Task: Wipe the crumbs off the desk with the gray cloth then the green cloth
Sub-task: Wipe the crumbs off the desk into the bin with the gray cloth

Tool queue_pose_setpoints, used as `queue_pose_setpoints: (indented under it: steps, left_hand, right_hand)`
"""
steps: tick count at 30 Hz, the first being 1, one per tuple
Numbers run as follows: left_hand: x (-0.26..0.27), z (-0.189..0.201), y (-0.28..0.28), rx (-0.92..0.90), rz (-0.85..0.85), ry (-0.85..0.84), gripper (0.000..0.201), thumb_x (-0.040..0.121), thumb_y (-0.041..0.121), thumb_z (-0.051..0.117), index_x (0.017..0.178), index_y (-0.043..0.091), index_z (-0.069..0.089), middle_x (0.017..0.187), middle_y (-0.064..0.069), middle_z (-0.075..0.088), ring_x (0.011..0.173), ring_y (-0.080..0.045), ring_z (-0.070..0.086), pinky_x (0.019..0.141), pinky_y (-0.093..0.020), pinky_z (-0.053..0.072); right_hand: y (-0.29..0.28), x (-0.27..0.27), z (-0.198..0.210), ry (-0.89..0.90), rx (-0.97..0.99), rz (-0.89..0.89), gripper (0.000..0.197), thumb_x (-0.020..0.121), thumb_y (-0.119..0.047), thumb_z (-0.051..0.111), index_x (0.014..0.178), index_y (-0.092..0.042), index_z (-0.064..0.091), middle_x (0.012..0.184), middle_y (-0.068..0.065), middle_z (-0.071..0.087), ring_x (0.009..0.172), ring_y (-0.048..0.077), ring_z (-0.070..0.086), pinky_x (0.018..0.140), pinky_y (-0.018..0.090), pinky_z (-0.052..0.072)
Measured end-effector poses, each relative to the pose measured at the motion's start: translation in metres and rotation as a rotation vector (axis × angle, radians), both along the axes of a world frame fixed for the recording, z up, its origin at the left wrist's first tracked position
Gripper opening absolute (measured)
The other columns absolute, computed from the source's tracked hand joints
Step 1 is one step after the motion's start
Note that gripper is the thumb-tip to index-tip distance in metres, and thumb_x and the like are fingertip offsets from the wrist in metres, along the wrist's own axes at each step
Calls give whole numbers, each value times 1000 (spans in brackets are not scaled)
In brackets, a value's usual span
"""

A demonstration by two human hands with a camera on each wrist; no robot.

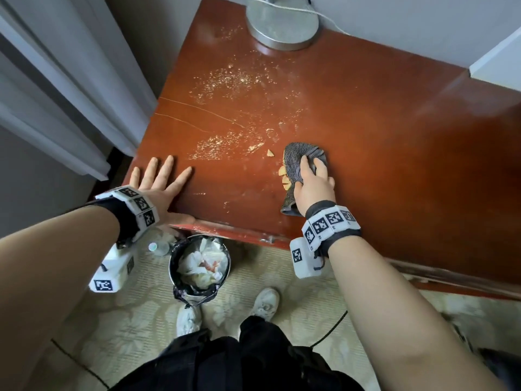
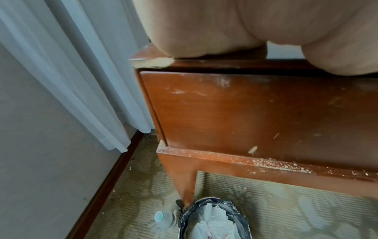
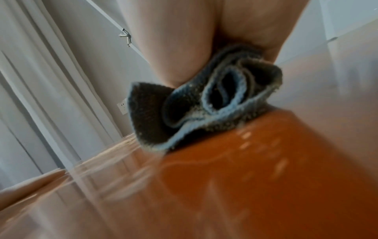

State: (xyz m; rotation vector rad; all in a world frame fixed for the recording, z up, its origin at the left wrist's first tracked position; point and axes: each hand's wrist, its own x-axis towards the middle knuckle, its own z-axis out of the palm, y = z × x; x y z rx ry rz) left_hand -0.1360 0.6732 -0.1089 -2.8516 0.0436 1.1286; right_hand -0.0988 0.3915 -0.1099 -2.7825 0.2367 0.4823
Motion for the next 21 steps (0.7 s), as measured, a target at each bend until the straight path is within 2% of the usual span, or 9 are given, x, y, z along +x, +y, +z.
queue_pose_setpoints:
  steps: [3,6,13,21]
  left_hand:
    - [0,-1,11,-19,-43,-2,98,76,77,38,138,42,-30,148,0,-38,139,-27,-28,113,-50,-12]
    - [0,-4,13,-34,-69,-24,94,79,75,35,139,41,-29,148,-1,-37,139,-30,-27,113,-52,-11]
    - [0,-3,19,-61,-113,-26,97,74,81,28,140,38,-29,150,-4,-34,140,-33,-24,113,-56,-7]
    - [3,2,21,-45,-136,-11,101,73,80,33,142,36,-26,150,-5,-34,140,-36,-22,113,-58,-4]
  right_hand:
    - [30,-16,0,-6,5,-44,56,98,-16,36,149,-29,15,157,-3,7,133,33,25,99,34,39]
    - [59,-29,1,-6,19,-69,56,98,-16,36,149,-29,15,157,-3,8,134,33,24,101,34,39]
    - [116,-53,2,7,50,-26,56,98,-17,35,149,-29,14,157,-2,7,134,33,23,104,35,36]
    - [153,-80,-2,18,89,48,57,98,-17,36,148,-29,14,157,-4,5,133,34,23,104,38,36]
